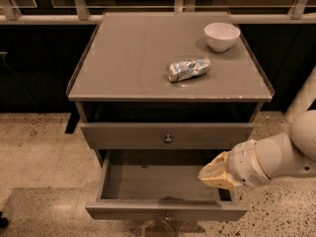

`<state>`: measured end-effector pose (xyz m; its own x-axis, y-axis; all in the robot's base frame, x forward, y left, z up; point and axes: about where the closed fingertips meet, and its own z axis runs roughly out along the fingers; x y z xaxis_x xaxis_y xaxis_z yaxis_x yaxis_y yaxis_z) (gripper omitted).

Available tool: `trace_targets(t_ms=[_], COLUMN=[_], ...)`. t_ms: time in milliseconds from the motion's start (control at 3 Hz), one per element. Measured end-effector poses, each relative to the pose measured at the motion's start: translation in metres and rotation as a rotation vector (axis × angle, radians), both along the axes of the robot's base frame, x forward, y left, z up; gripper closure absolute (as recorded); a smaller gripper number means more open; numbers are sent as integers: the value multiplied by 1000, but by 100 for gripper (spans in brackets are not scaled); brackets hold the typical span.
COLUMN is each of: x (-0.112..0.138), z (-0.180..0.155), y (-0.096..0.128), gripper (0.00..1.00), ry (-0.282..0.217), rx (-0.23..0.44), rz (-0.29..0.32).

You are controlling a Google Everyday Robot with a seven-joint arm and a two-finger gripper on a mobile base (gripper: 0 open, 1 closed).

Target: Close middle drawer

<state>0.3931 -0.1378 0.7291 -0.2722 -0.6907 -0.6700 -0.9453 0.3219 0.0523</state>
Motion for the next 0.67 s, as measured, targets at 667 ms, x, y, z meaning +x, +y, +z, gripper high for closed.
trace_targets(t_ms=[667], x=[-31], z=[-87], y=[-4], gripper=[100], ry=[-52], rx=[184], rz=[-80])
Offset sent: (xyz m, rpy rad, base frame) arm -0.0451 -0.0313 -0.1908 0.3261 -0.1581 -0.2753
